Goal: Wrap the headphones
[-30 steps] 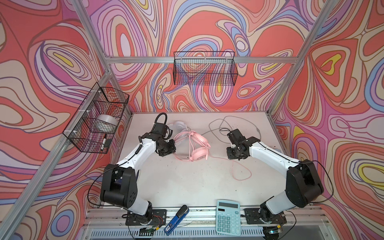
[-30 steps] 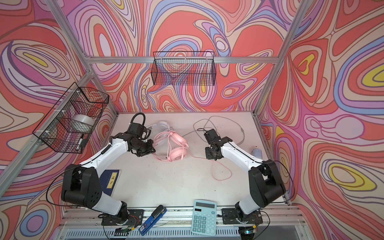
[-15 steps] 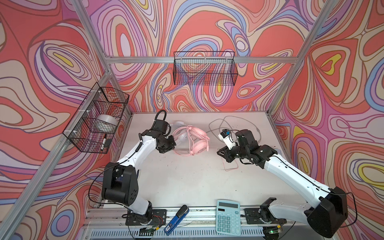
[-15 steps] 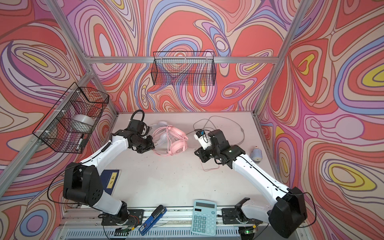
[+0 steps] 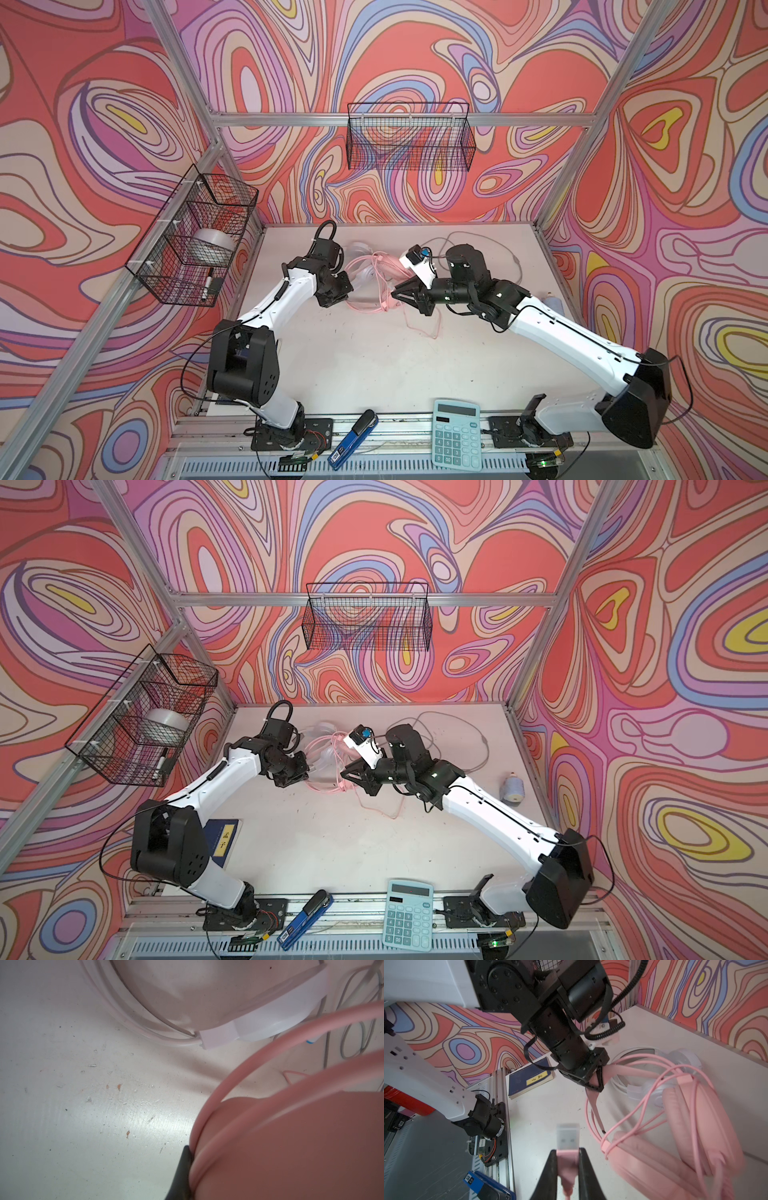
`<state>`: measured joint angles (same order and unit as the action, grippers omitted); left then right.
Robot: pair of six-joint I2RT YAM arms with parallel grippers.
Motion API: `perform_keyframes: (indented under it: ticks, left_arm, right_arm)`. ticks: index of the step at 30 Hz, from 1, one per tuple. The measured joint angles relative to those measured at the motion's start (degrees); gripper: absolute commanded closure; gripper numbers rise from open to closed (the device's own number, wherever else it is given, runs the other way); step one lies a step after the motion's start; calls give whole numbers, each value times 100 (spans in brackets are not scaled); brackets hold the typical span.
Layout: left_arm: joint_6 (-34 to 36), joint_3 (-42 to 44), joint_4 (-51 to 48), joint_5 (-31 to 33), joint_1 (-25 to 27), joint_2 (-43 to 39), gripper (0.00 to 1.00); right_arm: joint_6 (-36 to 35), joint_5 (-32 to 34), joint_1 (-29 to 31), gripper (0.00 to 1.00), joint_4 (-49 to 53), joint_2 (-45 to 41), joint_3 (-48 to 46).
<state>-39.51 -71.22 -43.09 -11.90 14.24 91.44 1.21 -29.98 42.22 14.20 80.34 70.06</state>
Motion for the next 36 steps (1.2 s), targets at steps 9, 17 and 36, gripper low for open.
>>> perform_keyframes:
  ticks: [9,17,36]
  left_arm:
    - [59,-208,-72,-4,188,83,100]
    - [361,-208,-83,-122,319,133,100]
    - [1390,-142,-138,-546,374,-247,100]
  right_arm:
    - [501,350,101,100,-1091,885,667]
    - [579,1003,-59,100,-1399,1458,1589]
    - [960,2396,-1582,100,-2068,2039,1775]
